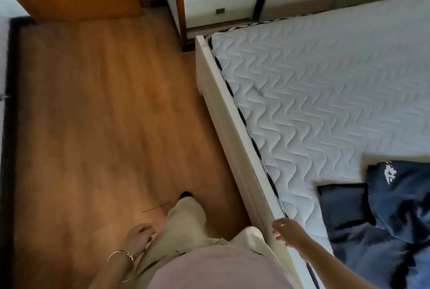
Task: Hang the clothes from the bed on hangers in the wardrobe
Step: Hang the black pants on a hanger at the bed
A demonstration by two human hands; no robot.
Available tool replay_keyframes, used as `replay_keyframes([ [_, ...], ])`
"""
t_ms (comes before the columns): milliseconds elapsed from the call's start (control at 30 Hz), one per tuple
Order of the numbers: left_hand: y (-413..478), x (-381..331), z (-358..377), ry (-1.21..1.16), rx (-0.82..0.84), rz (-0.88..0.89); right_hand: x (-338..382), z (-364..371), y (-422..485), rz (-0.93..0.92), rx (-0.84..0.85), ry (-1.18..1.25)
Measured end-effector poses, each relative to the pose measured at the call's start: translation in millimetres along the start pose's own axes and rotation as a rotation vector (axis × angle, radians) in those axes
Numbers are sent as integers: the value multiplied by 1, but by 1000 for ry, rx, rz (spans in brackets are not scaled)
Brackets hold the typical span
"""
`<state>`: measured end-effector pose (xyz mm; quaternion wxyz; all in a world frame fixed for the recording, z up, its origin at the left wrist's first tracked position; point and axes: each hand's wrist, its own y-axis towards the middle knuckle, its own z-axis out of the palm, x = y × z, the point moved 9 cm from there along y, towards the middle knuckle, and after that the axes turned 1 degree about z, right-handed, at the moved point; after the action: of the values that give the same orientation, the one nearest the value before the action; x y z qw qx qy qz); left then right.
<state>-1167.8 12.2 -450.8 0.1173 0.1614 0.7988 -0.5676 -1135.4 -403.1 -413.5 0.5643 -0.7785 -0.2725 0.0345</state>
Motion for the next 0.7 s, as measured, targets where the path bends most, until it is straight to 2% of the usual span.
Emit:
replay_keyframes([
  [167, 29, -20, -72, -75, -56, -46, 159, 38, -9, -240, 55, -43],
  [267, 42, -25, -93, -104, -48, -100, 219, 47, -3, -304, 60, -64],
  [500, 77, -68, -106, -241, 18, -293, 245, 49, 61, -110, 71, -357],
  [567, 98, -103, -119, -283, 13, -300, 259, 47, 82, -63, 54, -438],
  [700, 148, -202, -163, -304, -59, -215, 329, 34, 122, -20, 20, -386],
])
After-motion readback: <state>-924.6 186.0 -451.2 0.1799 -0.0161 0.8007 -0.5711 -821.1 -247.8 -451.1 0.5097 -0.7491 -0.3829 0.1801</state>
